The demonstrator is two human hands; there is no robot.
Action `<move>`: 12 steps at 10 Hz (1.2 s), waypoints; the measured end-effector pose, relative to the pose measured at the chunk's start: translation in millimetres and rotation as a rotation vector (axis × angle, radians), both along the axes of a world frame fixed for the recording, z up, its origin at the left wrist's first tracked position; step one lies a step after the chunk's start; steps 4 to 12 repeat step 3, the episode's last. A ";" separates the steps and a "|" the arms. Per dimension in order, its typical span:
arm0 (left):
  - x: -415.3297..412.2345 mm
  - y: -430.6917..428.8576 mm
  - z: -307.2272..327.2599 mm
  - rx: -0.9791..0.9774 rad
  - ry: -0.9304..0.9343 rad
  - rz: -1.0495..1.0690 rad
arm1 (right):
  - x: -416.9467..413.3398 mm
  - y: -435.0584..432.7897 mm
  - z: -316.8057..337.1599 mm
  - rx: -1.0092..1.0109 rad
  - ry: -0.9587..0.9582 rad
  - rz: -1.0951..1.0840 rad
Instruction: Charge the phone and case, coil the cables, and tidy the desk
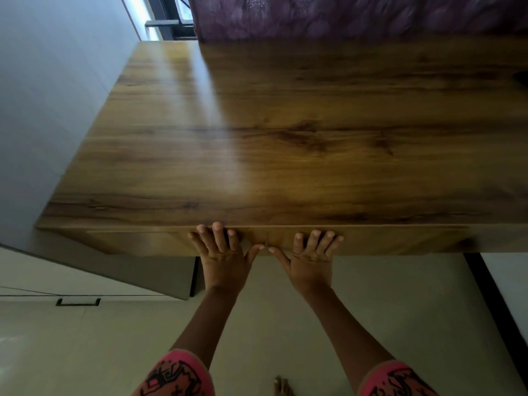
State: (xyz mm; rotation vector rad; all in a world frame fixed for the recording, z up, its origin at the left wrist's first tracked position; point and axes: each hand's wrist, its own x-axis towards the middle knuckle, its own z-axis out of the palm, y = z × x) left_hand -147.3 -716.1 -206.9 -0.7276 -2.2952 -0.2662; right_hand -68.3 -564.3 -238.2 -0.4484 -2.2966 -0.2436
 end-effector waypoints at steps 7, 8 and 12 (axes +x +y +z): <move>70.2 -17.5 50.9 -0.093 -0.241 0.058 | 59.8 -28.7 54.2 -0.150 -0.218 0.027; 70.2 -17.5 50.9 -0.093 -0.241 0.058 | 59.8 -28.7 54.2 -0.150 -0.218 0.027; 70.2 -17.5 50.9 -0.093 -0.241 0.058 | 59.8 -28.7 54.2 -0.150 -0.218 0.027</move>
